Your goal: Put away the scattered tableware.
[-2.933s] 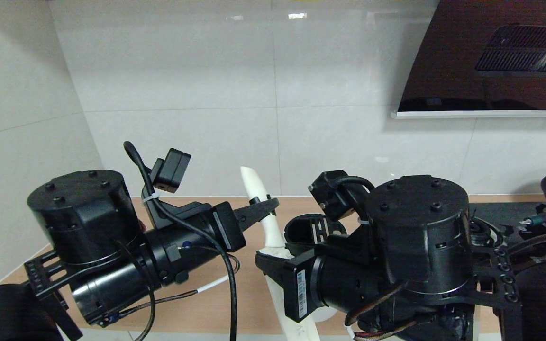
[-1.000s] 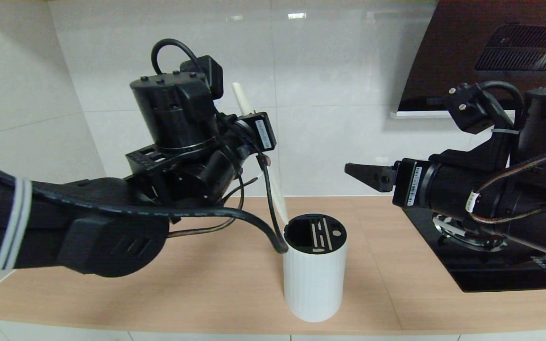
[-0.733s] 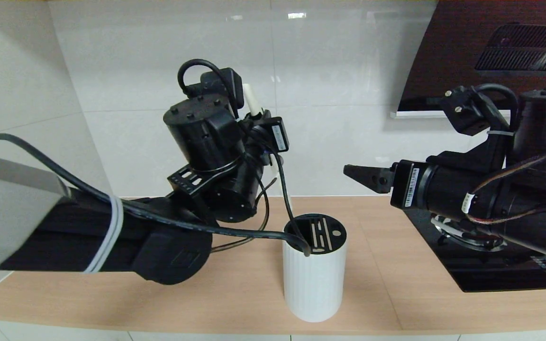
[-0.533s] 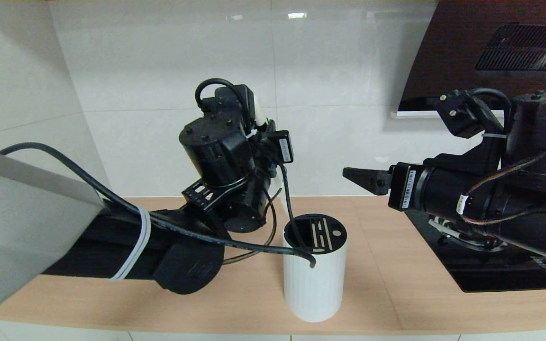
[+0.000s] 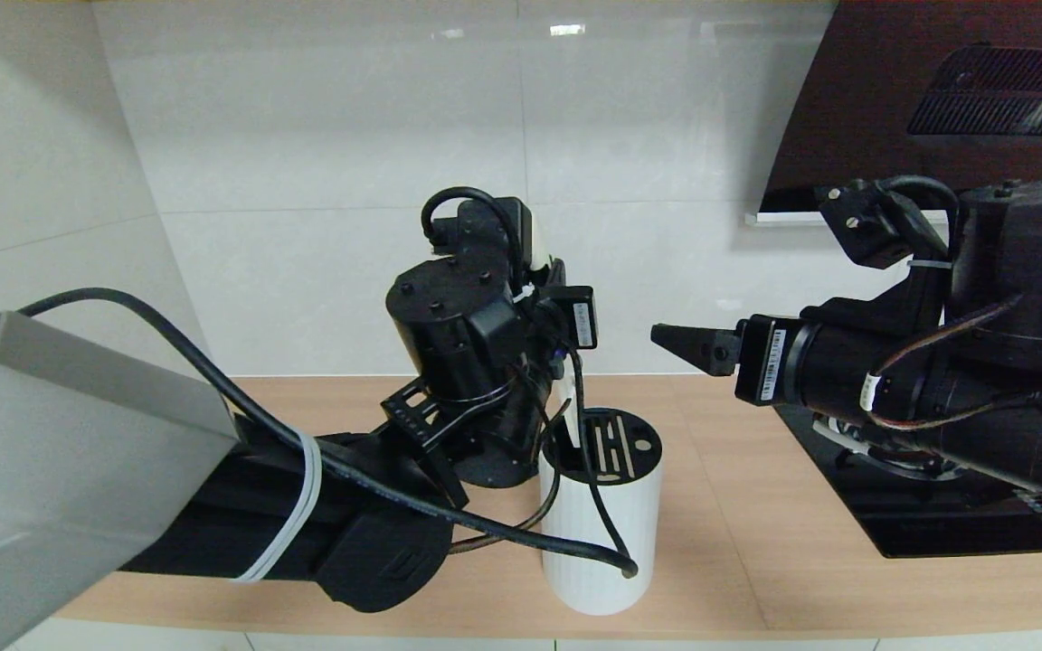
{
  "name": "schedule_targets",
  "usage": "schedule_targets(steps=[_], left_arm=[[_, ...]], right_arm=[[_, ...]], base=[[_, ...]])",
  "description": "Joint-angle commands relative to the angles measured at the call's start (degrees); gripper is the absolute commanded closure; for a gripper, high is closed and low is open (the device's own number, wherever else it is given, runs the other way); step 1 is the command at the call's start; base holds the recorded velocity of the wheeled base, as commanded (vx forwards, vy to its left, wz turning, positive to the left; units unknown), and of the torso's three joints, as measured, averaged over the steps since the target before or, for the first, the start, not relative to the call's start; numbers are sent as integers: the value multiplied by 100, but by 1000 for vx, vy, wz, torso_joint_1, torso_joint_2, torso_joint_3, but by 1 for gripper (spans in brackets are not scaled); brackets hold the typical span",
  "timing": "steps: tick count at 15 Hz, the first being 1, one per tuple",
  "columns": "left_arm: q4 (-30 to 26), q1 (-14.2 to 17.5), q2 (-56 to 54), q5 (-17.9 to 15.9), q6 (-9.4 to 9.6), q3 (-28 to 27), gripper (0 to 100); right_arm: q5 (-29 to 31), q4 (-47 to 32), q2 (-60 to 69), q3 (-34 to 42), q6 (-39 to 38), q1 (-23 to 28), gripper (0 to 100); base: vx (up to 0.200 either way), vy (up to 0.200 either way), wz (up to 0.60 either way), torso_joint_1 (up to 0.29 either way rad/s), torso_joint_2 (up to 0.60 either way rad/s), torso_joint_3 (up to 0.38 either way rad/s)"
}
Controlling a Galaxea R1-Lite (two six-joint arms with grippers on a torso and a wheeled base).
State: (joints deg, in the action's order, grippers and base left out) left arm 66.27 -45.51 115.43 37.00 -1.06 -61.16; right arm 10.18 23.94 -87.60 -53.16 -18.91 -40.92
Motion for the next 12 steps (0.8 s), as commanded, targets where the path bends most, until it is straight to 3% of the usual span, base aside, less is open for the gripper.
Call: schedule_targets(steps=[1, 8, 12], left_arm=[[9, -20, 102, 0, -17, -10, 100], [194, -81, 542, 9, -35, -1, 100], [185, -187, 735, 9, -184, 201, 100]], right_arm=[[2, 5, -20, -1, 1, -3, 0], [2, 23, -11, -19, 1, 111, 0], [2, 32, -20, -27, 1, 181, 0]], base=[[0, 0, 0, 0, 0, 0], [0, 0, 0, 0, 0, 0], [0, 0, 0, 0, 0, 0]])
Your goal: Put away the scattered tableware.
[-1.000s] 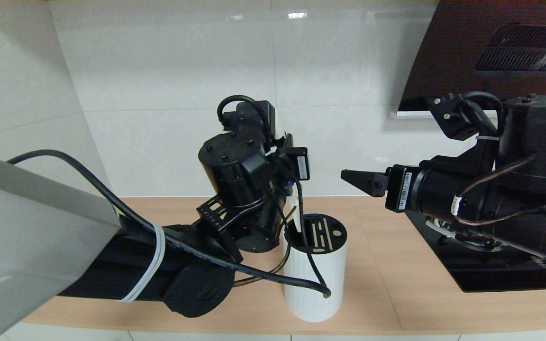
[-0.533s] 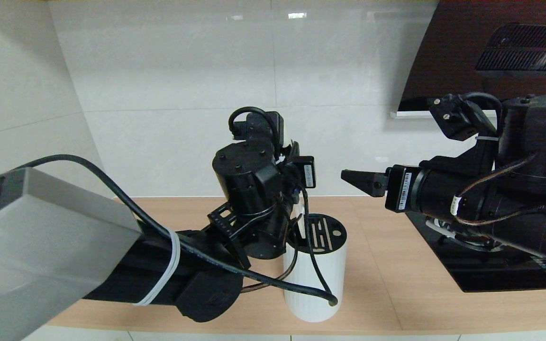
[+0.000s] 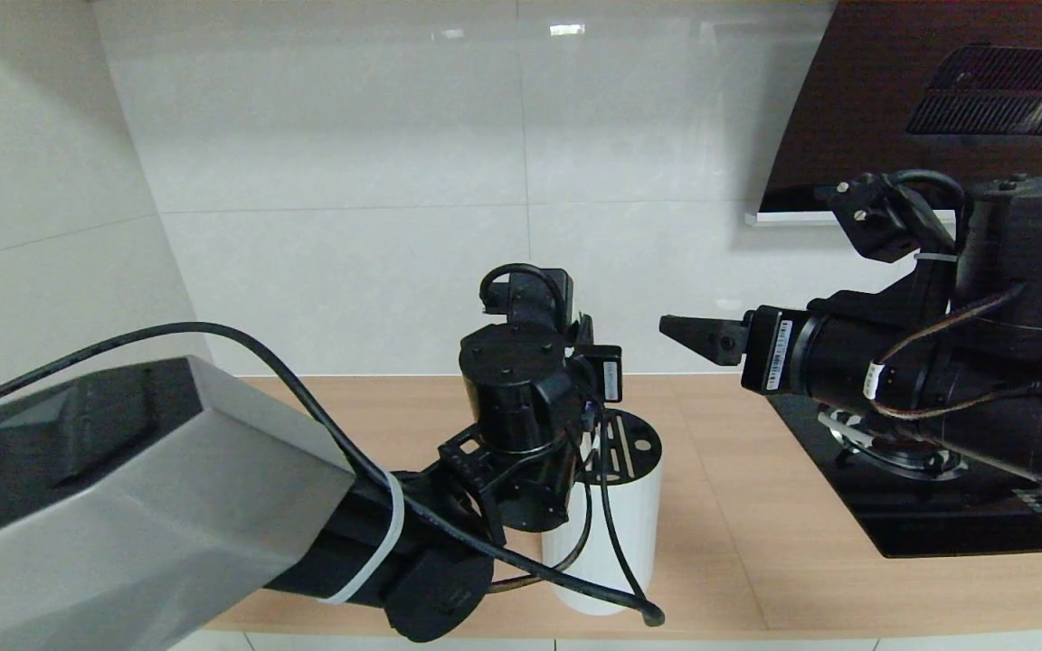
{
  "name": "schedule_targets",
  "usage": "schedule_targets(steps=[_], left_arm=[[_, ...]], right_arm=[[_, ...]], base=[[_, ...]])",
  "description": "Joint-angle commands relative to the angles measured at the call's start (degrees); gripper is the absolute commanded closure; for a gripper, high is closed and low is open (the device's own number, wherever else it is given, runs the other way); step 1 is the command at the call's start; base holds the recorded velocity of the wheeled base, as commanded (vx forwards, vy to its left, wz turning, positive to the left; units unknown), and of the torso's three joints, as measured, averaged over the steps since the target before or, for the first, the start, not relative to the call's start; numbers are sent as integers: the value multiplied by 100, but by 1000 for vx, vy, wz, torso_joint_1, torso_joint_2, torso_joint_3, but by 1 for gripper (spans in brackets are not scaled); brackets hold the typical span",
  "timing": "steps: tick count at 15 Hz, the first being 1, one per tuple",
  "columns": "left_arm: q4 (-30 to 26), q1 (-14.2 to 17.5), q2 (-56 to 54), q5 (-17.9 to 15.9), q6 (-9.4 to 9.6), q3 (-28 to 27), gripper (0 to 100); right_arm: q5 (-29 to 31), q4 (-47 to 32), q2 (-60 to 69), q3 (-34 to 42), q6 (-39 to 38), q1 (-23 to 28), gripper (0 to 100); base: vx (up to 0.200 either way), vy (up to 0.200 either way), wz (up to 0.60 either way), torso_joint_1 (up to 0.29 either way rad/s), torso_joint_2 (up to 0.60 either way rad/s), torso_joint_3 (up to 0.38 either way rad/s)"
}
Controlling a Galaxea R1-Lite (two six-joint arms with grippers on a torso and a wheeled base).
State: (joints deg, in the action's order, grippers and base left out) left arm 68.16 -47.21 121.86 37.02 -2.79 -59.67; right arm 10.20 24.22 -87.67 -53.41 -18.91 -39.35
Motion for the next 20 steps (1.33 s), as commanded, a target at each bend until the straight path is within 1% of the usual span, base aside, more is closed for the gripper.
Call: schedule_targets(steps=[1, 3, 5, 6, 11, 18, 19, 20], left_arm=[[5, -16, 145, 7, -11, 61, 100], [-4, -25, 268, 7, -90, 149, 100], [-4, -33, 347, 7, -116, 158, 100], [-13, -33, 418, 7, -257, 167, 100], [-13, -77, 594, 7, -310, 272, 100], [-13, -104, 681, 7, -310, 316, 100], [-4, -113, 673, 7, -310, 334, 0], [-4, -121, 664, 7, -310, 342, 0]], right_arm=[[-1, 4, -13, -12, 1, 33, 0], [-1, 4, -4, -12, 1, 42, 0], [-1, 4, -13, -12, 1, 42, 0], [-1, 4, -4, -12, 1, 42, 0], [-1, 4, -30, -3, 1, 42, 0], [-1, 4, -39, -3, 1, 42, 0], [8, 4, -39, -12, 1, 42, 0], [-1, 4, -48, -12, 1, 42, 0]], base=[[0, 0, 0, 0, 0, 0], [0, 0, 0, 0, 0, 0], [0, 0, 0, 0, 0, 0], [0, 0, 0, 0, 0, 0], [0, 0, 0, 0, 0, 0], [0, 0, 0, 0, 0, 0], [0, 0, 0, 0, 0, 0], [0, 0, 0, 0, 0, 0]])
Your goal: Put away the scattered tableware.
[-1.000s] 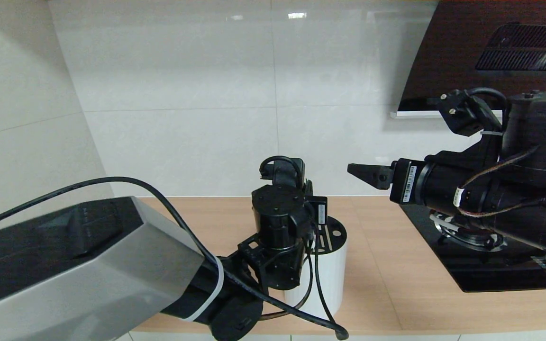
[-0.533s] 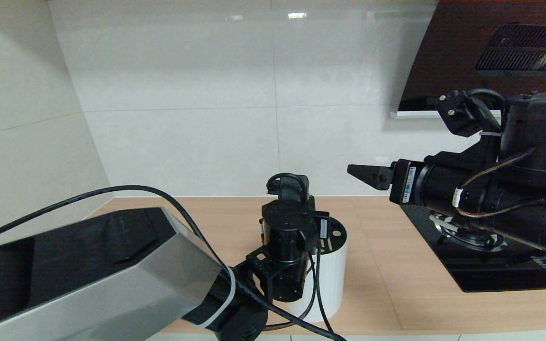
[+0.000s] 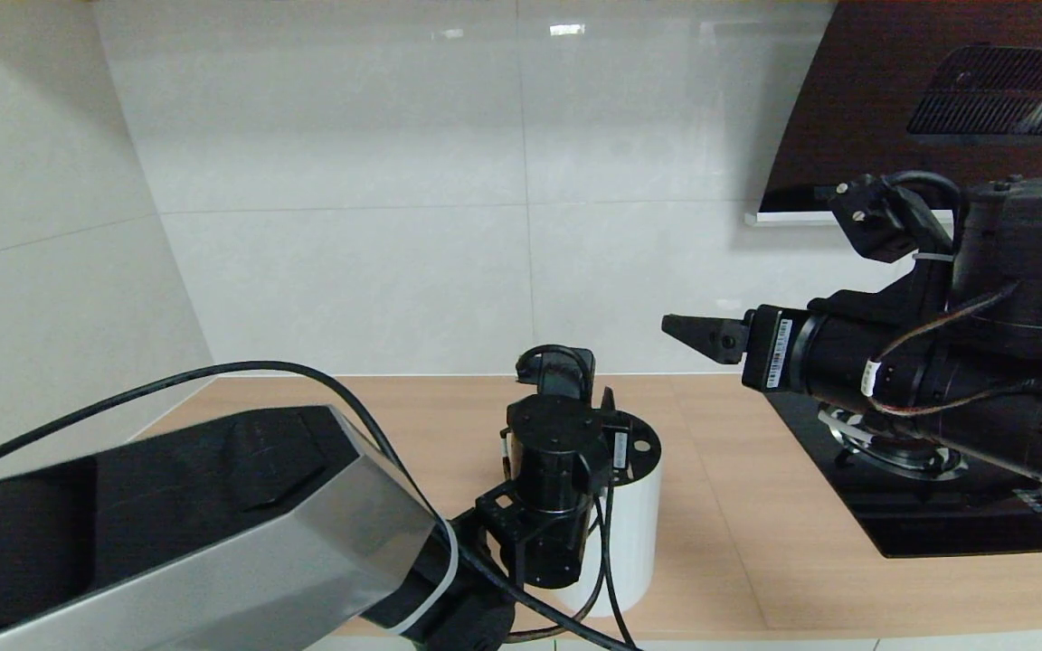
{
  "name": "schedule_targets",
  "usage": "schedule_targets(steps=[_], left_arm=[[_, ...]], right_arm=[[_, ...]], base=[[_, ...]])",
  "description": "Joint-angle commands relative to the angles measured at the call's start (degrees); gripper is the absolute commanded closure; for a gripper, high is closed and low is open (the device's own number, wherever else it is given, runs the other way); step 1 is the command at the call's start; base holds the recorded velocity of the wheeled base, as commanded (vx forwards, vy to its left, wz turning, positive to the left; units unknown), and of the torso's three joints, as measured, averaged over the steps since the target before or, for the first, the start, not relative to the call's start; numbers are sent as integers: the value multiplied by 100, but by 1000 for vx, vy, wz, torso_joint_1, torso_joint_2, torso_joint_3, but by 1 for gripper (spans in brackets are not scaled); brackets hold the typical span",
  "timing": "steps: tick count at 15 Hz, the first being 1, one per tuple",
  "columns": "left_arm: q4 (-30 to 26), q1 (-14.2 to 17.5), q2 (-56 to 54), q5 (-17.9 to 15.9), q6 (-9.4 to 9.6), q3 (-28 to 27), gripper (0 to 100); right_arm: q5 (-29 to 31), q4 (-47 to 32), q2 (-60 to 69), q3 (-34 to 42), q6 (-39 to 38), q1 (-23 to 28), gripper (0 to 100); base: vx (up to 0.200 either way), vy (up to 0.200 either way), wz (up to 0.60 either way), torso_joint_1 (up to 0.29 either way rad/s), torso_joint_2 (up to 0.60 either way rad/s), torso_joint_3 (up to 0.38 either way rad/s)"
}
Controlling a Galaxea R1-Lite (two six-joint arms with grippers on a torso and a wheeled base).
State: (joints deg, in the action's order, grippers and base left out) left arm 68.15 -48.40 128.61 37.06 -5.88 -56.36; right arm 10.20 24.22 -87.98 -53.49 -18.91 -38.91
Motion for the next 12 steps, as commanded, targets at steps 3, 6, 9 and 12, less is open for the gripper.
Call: schedule_targets(steps=[3, 6, 9, 12], left_arm=[[-3, -3, -29, 3, -10, 11, 0], [6, -3, -55, 3, -10, 11, 0], [234, 6, -653, -76, -107, 327, 0], [340, 190, -2261, -770, -89, 1136, 0]], right_arm=[[-1, 4, -26, 5, 1, -2, 0], [-1, 4, -17, 5, 1, -2, 0], [8, 4, 0, -3, 1, -2, 0], [17, 4, 97, 5, 10, 112, 0]], base=[[0, 0, 0, 0, 0, 0], [0, 0, 0, 0, 0, 0], [0, 0, 0, 0, 0, 0], [0, 0, 0, 0, 0, 0]])
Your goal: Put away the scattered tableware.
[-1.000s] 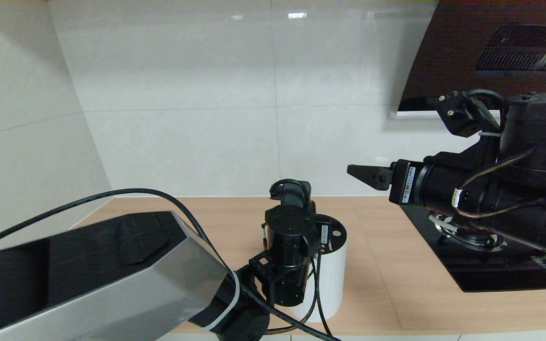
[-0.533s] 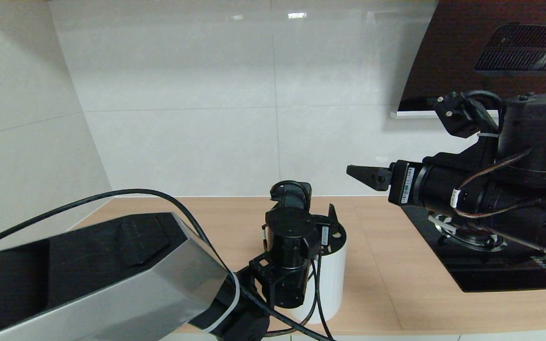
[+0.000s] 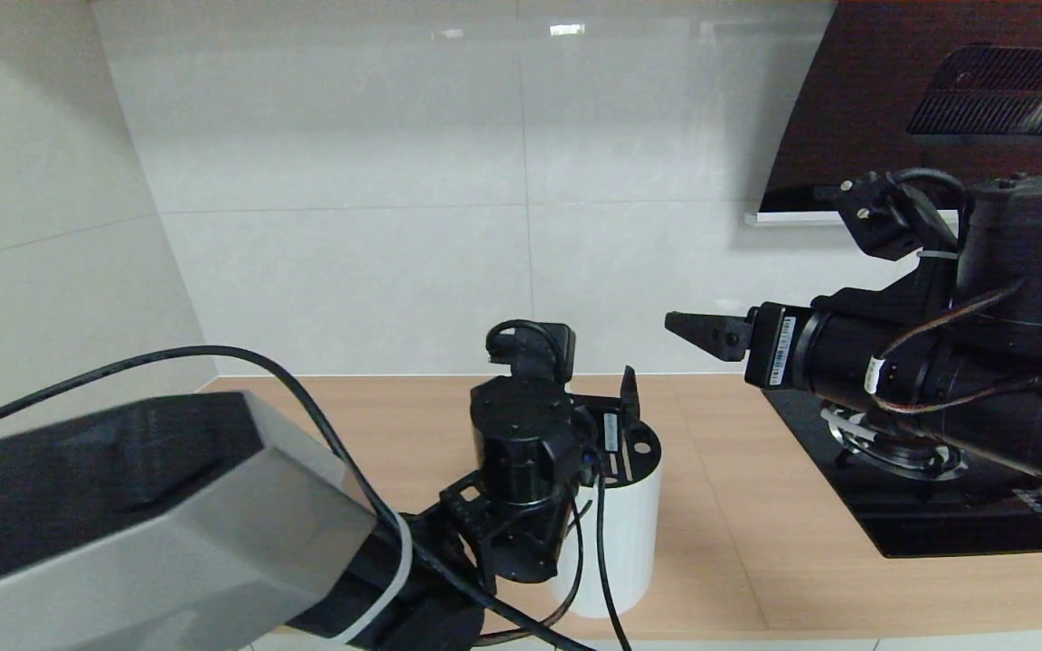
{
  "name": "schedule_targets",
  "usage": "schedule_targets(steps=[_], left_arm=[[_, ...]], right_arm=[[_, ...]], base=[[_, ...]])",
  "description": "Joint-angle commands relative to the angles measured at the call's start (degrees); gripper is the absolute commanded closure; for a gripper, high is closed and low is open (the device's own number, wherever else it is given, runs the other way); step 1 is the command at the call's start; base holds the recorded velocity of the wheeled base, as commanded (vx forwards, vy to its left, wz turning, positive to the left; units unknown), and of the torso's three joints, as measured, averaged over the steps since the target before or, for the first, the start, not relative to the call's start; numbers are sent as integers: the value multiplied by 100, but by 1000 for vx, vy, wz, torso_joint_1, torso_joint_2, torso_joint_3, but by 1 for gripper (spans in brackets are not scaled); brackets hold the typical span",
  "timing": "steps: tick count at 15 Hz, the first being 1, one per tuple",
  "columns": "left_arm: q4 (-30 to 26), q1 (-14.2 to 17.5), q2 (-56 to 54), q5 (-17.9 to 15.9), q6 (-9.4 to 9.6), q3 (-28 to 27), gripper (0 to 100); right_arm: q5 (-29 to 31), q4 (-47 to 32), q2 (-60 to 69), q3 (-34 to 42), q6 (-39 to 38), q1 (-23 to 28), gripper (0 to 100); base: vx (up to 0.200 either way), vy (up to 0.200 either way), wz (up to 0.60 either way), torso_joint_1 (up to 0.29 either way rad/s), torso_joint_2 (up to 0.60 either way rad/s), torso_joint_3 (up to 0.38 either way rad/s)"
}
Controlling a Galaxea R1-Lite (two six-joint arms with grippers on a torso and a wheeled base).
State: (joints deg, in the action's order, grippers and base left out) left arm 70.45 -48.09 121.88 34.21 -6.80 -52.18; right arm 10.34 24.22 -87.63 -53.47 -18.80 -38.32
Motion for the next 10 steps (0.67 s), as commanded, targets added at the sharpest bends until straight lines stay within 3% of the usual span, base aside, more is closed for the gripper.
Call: schedule_targets(steps=[1, 3, 5, 7, 8, 10], left_arm=[[83, 256, -1975, -749, 21, 902, 0], [-286, 599, -3100, -1434, 39, 1412, 0], [-805, 942, -3856, -1803, 21, 1658, 0], [-1438, 1355, -4788, -1847, -146, 2045, 0], [-1543, 1408, -4990, -1847, -164, 2177, 0], [-2378, 1636, -6343, -1847, -137, 2871, 0]], right_arm=[[3, 4, 105, 3, 52, 114, 0], [56, 4, 422, 47, 324, 360, 0], [74, 4, 932, 196, 350, 571, 0], [109, -14, 1872, 900, 368, 738, 0], [109, -14, 2100, 1084, 377, 817, 0], [56, -32, 3559, 2200, 1045, 993, 0]], base=[[0, 0, 0, 0, 0, 0], [0, 0, 0, 0, 0, 0], [0, 0, 0, 0, 0, 0], [0, 0, 0, 0, 0, 0], [0, 0, 0, 0, 0, 0], [0, 0, 0, 0, 0, 0]])
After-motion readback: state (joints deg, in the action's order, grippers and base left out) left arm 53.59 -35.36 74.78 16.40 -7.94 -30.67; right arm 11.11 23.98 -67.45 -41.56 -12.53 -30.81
